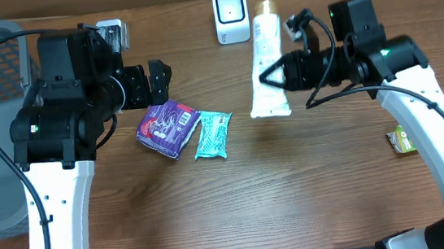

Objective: Scan the item barcode
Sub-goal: 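Hold the white tube in front of the white scanner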

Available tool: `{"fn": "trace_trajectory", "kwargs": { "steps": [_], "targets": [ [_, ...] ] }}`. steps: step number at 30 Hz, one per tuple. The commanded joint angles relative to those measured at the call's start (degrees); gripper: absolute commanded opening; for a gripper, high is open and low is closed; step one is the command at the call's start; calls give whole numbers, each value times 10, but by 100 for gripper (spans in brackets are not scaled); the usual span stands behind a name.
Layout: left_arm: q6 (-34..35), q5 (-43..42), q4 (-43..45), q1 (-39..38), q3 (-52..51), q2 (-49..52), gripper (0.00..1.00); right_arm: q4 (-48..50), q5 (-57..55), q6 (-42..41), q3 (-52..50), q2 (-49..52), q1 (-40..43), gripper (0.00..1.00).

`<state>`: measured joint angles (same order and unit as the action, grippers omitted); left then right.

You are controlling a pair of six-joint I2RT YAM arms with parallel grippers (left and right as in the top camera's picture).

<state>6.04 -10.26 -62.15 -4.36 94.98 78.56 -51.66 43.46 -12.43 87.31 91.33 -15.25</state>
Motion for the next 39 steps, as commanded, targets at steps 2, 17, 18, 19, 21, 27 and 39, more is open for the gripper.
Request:
{"fn": "trace_trajectory", "kwargs": {
  "steps": [2, 17, 18, 19, 21, 27, 39],
  "targets": [
    [8, 4, 2, 2, 7, 2, 99, -33, -278, 12, 151, 19, -49, 3],
    [8, 4, 2, 2, 7, 2, 99, 146, -787, 251, 301, 316, -109, 4],
    [8, 3, 2, 2, 7, 2, 99, 169, -810, 272, 301, 329, -109, 4],
    [8, 4, 2, 2, 7, 2, 100, 188, -822, 288, 301, 341, -109, 4],
    [8, 4, 2, 2, 7, 2, 100, 234, -840, 328, 301, 364, -109, 4],
    [8, 4, 2, 2, 7, 2, 99, 309, -841, 435, 301, 414, -111, 4],
    [8, 4, 2, 2, 7, 2, 100, 365, -832, 503, 301, 471, -120, 4]
  ]
}}
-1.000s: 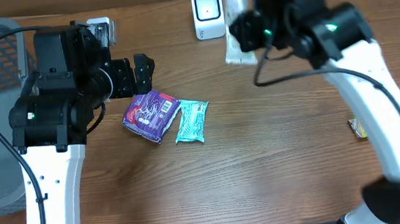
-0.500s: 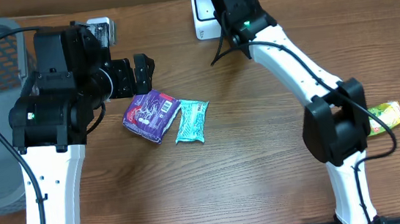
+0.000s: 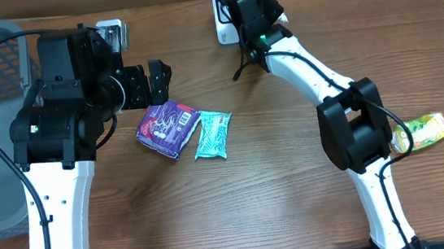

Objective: Scan the item barcode
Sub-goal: 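Hold the white tube in front of the white scanner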

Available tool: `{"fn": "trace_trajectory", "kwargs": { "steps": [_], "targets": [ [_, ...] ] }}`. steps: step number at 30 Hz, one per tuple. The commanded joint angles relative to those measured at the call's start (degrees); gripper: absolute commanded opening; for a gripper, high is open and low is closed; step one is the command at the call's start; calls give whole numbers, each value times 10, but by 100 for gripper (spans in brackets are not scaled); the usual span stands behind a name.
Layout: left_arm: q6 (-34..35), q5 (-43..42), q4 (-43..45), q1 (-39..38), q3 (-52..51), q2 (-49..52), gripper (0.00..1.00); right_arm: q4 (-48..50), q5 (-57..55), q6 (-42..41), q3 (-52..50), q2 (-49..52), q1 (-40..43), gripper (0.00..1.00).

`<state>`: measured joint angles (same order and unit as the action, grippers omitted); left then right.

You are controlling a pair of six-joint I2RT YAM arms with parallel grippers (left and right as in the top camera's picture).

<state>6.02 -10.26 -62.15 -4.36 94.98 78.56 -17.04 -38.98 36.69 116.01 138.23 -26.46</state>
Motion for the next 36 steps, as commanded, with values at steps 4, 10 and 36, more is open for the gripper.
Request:
{"fn": "trace_trajectory", "kwargs": {
  "steps": [4, 10, 36],
  "targets": [
    [8, 3, 2, 2, 7, 2, 100, 25, -10, 33, 14, 19, -11, 4],
    [8, 4, 2, 2, 7, 2, 100, 25, -22, 43, 14, 30, -11, 4],
    [8, 4, 2, 2, 7, 2, 100, -68, -77, -84, 14, -69, -57, 4]
  ]
}}
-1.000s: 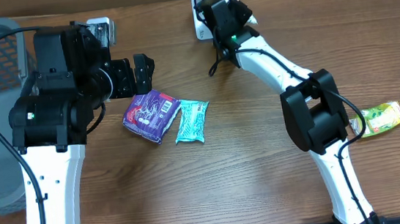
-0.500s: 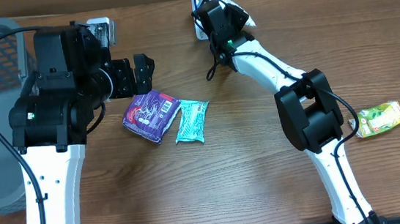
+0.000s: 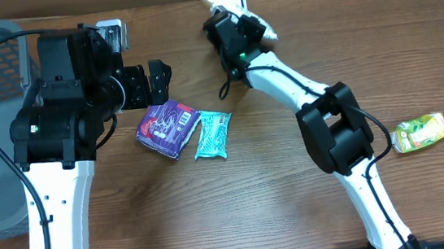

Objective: Scan the item barcode
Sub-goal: 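Hold the white tube in front of the white scanner, then carry the tube to the right edge and release it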

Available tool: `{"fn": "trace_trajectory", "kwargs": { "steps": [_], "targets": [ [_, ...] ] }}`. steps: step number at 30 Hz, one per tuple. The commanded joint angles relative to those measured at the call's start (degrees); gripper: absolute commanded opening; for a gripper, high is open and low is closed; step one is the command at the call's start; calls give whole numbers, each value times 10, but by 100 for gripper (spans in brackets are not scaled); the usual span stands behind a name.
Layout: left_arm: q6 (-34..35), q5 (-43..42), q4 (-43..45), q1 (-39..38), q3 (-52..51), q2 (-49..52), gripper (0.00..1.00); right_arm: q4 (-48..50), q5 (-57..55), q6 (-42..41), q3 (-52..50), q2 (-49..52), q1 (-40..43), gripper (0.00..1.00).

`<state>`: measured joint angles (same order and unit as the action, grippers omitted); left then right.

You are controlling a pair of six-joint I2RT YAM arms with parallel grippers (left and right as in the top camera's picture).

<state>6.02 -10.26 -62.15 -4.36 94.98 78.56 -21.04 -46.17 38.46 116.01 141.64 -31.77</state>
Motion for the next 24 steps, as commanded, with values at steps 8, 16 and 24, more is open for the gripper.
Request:
{"fn": "trace_trajectory", "kwargs": {
  "steps": [8, 16, 24],
  "targets": [
    [8, 4, 2, 2, 7, 2, 100, -267, 236, -467, 14, -284, 12, 4],
    [8, 3, 2, 2, 7, 2, 100, -491, 338, -699, 13, -354, 120, 4],
    [8, 4, 2, 2, 7, 2, 100, -525, 339, -861, -131, -351, 239, 4]
  ]
}}
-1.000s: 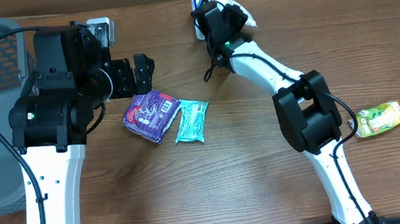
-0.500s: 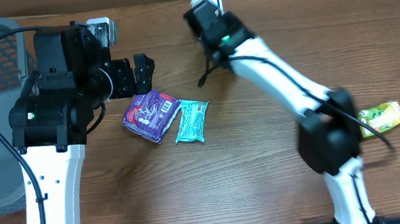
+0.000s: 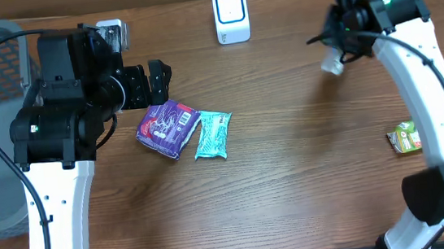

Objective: Scan the item barcode
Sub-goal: 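Carry the tube to the right edge and release it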

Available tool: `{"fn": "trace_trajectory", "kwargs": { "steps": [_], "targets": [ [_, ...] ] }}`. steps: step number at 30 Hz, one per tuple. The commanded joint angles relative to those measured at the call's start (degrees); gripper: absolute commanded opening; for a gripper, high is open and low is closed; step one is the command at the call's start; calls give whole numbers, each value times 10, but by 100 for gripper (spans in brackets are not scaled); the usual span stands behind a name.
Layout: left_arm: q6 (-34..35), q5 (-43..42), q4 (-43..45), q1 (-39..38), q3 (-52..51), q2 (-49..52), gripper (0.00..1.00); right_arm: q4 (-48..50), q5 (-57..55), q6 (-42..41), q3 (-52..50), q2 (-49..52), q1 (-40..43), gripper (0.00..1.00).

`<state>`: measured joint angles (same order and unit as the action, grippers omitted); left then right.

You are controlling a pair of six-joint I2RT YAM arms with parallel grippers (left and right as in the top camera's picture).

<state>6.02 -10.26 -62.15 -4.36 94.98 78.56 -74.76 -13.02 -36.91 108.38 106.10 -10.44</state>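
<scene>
The white barcode scanner (image 3: pixel 231 15) stands at the back middle of the table. My right gripper (image 3: pixel 335 46) hangs high at the right, well away from the scanner. It is shut on the white tube (image 3: pixel 331 66), of which only a small white end shows below the fingers. My left gripper (image 3: pixel 158 81) rests at the left, open and empty, just above the purple packet (image 3: pixel 167 128).
A teal packet (image 3: pixel 212 135) lies beside the purple one at centre left. A small green carton (image 3: pixel 403 138) sits near the right edge. A grey mesh basket fills the far left. A white object (image 3: pixel 111 29) stands behind the left arm.
My right arm has swung from the scanner at the back middle to the right side of the table, still holding the tube. The left arm has not moved.
My right gripper first held the white tube flat over the table right of the scanner. Then it reached up close to the scanner, and stayed there with the tube's cap showing beside it. Now it is off to the right. The left arm stayed still throughout.
</scene>
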Motion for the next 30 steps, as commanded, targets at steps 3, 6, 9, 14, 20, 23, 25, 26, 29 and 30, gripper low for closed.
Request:
{"fn": "trace_trajectory", "kwargs": {
  "steps": [3, 6, 9, 14, 20, 23, 25, 26, 29, 30],
  "targets": [
    [8, 4, 2, 2, 7, 2, 99, 42, 7, -156, -127, 4, 55, 4],
    [8, 3, 2, 2, 7, 2, 99, 77, 7, -193, -189, 4, 85, 4],
    [8, 4, 2, 2, 7, 2, 100, 117, 7, -203, -234, 4, 115, 4],
    [8, 3, 2, 2, 7, 2, 100, 164, 7, -204, -286, 4, 165, 4],
    [8, 3, 2, 2, 7, 2, 100, 203, 2, -203, -323, 4, 205, 11],
    [8, 3, 2, 2, 7, 2, 99, 203, 2, -194, -322, 4, 218, 59],
    [8, 3, 2, 2, 7, 2, 99, 202, 8, -154, -318, 4, 222, 100],
    [8, 4, 2, 2, 7, 2, 99, 201, 14, -124, -314, 4, 222, 100],
    [8, 4, 2, 2, 7, 2, 99, 177, 20, -59, -289, 4, 221, 100],
    [8, 4, 2, 2, 7, 2, 100, 160, 21, -52, -274, 4, 219, 100]
  ]
}}
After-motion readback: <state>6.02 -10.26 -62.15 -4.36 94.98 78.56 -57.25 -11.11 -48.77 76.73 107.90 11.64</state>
